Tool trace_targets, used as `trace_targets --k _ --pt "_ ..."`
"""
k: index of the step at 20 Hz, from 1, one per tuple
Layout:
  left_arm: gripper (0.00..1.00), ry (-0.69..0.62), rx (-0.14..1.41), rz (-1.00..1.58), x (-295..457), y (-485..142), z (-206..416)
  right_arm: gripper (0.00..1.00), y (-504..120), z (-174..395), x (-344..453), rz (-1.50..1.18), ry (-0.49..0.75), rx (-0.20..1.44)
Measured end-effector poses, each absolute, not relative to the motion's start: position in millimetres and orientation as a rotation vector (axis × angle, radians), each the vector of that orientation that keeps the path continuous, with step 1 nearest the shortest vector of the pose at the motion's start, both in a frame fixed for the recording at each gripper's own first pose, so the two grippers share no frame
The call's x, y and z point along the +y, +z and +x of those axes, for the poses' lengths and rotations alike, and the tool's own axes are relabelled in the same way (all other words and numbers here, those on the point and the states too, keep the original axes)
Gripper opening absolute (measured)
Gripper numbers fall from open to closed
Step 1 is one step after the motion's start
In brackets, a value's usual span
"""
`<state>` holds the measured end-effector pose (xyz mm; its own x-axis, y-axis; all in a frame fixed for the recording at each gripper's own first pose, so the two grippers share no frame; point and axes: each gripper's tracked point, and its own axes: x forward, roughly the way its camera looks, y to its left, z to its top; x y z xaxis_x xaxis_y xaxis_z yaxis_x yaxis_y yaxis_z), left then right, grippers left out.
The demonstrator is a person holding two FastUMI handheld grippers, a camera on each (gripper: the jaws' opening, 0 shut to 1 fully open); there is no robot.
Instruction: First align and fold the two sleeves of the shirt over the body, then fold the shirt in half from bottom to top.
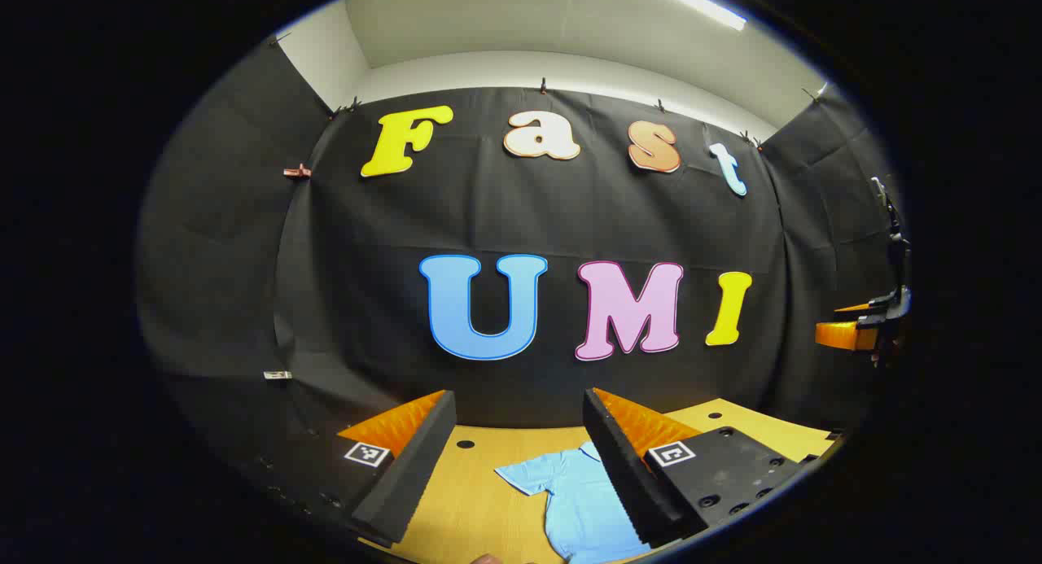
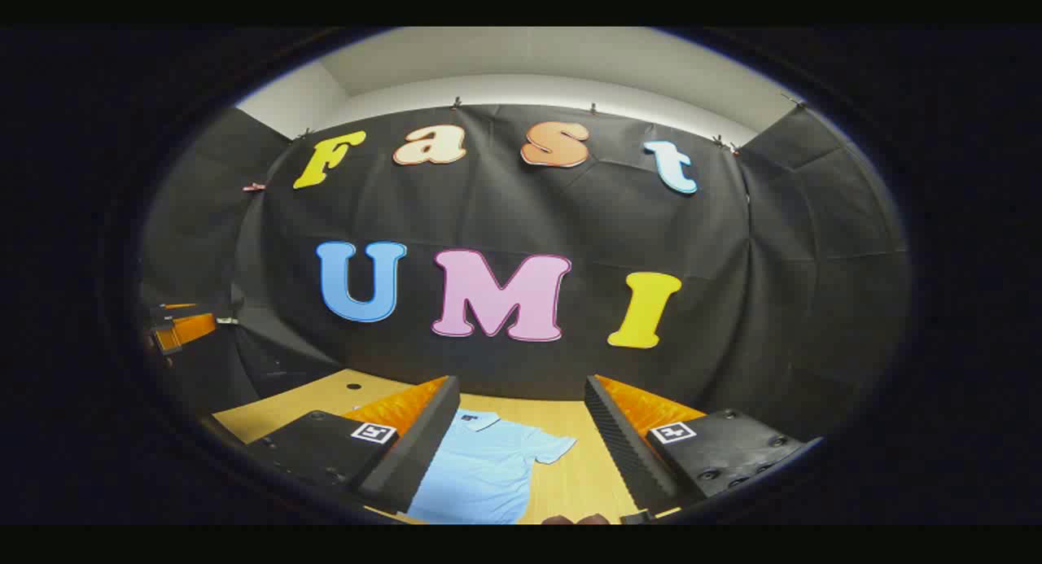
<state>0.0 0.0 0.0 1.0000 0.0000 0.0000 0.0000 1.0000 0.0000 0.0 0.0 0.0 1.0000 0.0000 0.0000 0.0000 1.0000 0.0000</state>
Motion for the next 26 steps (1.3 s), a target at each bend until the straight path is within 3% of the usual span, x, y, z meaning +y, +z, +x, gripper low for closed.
trace_targets --k 15,26 --pt "0.99 -0.059 -0.009 -0.015 -18 2 13 0.99 -1 -3 -17 -0.012 -0.057 0.007" --pt "0.99 -0.036 -0.020 -0.039 4 0 17 0.97 -25 40 -5 -0.047 0.012 0.111"
